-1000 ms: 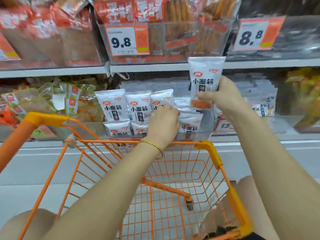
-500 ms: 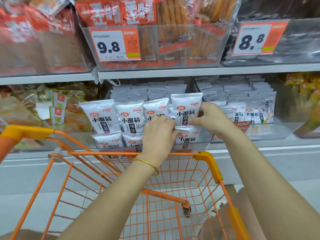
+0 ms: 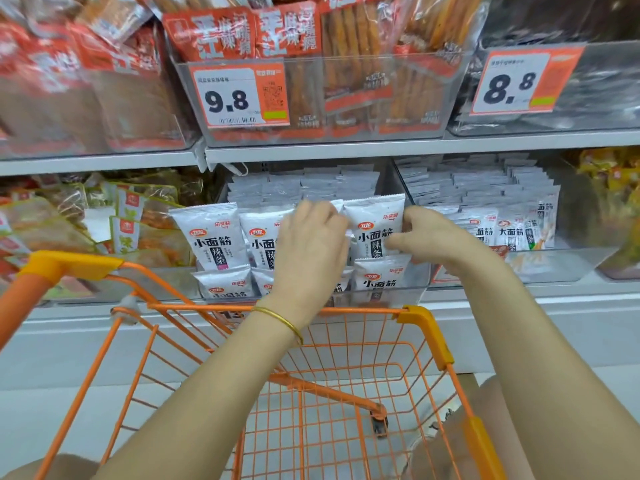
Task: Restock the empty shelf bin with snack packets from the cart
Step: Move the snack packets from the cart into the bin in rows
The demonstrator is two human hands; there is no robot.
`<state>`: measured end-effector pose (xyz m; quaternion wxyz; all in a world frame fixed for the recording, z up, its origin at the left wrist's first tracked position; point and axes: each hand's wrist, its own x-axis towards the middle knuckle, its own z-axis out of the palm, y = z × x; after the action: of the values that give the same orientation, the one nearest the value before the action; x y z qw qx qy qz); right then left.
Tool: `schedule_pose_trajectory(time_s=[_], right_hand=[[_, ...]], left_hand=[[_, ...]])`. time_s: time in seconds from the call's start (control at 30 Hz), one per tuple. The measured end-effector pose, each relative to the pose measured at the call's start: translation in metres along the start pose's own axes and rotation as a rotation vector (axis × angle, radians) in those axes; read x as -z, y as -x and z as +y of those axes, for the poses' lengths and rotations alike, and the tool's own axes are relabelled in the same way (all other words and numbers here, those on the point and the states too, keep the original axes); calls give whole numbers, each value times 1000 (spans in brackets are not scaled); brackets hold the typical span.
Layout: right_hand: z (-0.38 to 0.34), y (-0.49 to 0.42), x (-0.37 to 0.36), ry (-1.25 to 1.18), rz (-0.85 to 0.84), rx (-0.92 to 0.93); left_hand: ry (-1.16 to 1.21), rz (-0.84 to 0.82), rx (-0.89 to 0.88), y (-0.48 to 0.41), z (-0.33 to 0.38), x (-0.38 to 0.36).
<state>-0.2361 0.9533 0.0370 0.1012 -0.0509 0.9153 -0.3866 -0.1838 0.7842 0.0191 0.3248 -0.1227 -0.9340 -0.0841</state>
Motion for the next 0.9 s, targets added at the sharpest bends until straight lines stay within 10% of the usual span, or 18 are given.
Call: schedule_pose_trajectory(time_s=[0.27,0.9], right_hand=[[13,6,-16,-288,183,-5],[14,14,-62,-424,330,-72]], left_hand=[[-205,-275,147,-32,-15,4],[-313,-11,19,-9,-33,-17]])
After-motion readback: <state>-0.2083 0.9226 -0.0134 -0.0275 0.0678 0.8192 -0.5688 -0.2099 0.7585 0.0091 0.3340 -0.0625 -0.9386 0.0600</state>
